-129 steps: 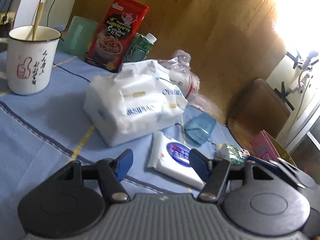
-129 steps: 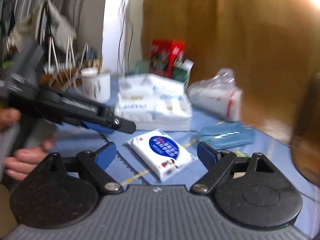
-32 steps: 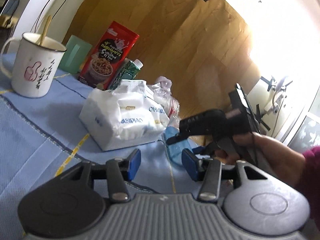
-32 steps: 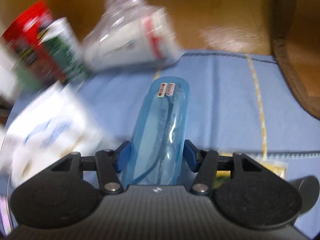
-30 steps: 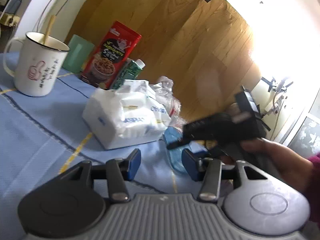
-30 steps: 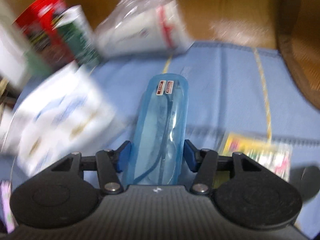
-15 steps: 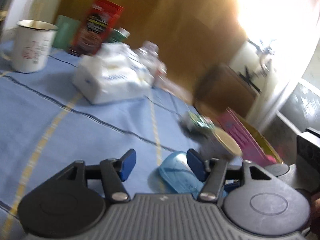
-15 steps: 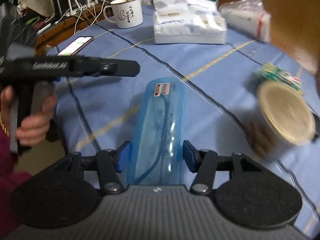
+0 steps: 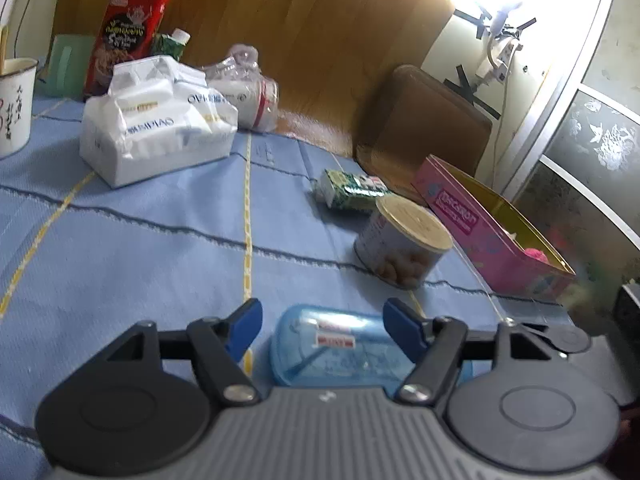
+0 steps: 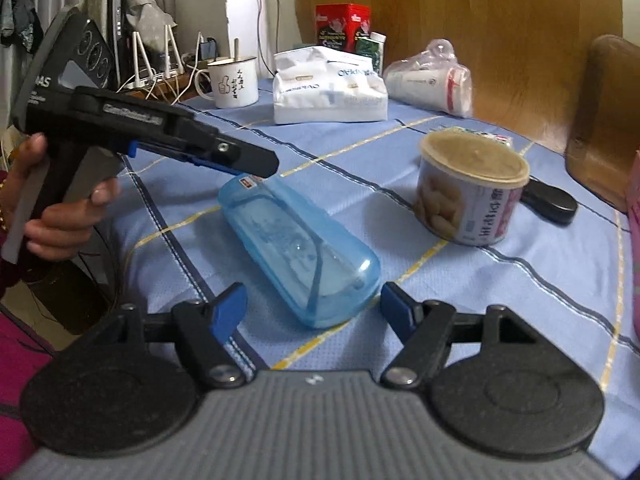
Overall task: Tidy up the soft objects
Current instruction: 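Lift the blue plastic case and carry it toward the pink tin, then lower the blue case into the pink tin and open the right gripper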
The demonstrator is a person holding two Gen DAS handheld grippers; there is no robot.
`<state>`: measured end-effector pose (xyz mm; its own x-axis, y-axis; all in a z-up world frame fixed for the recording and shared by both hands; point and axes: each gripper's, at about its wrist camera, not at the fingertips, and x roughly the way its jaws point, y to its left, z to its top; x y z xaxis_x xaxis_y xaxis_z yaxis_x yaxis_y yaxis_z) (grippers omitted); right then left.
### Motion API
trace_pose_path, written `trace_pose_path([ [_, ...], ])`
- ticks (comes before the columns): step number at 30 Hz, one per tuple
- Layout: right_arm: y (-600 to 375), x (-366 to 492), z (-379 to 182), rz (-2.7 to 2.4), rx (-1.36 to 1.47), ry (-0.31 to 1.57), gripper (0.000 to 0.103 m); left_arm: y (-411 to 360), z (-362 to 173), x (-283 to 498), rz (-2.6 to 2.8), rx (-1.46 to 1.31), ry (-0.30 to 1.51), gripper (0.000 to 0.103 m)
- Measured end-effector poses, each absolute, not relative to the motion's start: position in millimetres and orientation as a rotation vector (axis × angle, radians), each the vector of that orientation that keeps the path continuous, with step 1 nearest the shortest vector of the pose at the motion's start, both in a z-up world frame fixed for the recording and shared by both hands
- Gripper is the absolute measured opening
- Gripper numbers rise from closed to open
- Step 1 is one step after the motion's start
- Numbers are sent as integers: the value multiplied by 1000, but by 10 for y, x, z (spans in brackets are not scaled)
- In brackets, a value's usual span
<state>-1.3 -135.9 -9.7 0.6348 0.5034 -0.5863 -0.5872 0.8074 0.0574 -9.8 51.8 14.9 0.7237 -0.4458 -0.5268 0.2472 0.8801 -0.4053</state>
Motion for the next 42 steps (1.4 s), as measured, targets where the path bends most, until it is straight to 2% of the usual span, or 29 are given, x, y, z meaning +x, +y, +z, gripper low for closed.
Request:
trace_pose_path([
  [2, -1526, -103, -107, 651, -175, 588, 76, 506, 91, -57, -404, -336, 697, 65],
  [4, -1564, -133, -126, 647, -188, 560, 72, 489, 5, -29, -441, -413, 726, 65],
  [7, -1787, -222, -144, 643, -185, 547, 72, 291, 30, -38, -455, -376, 724, 66],
  [19, -2927, -697, -235, 283, -41, 511, 71, -1394, 169, 478, -697, -162, 782, 66],
  [23, -3138, -766, 21, 202, -48, 388, 71, -1642, 503, 622, -754, -185, 712, 67],
  [27, -3345, -570, 347, 155, -118, 294, 71, -1947, 931, 859, -759, -175, 610, 67],
  [31, -3608, -184, 449, 91, -182, 280, 70, -2357, 1115, 1182, -731, -148, 558, 66],
  [34, -3807, 107, 423, 35, -184, 322, 70, -2727, 1120, 1356, -692, -81, 524, 68],
  [37, -4034, 396, 376, 1, -117, 382, 70, -3035, 1050, 1523, -644, 2, 507, 79],
  [42, -4030, 629, 219, -141, -173, 403, 76, -2884, 978, 1547, -619, -105, 564, 79],
])
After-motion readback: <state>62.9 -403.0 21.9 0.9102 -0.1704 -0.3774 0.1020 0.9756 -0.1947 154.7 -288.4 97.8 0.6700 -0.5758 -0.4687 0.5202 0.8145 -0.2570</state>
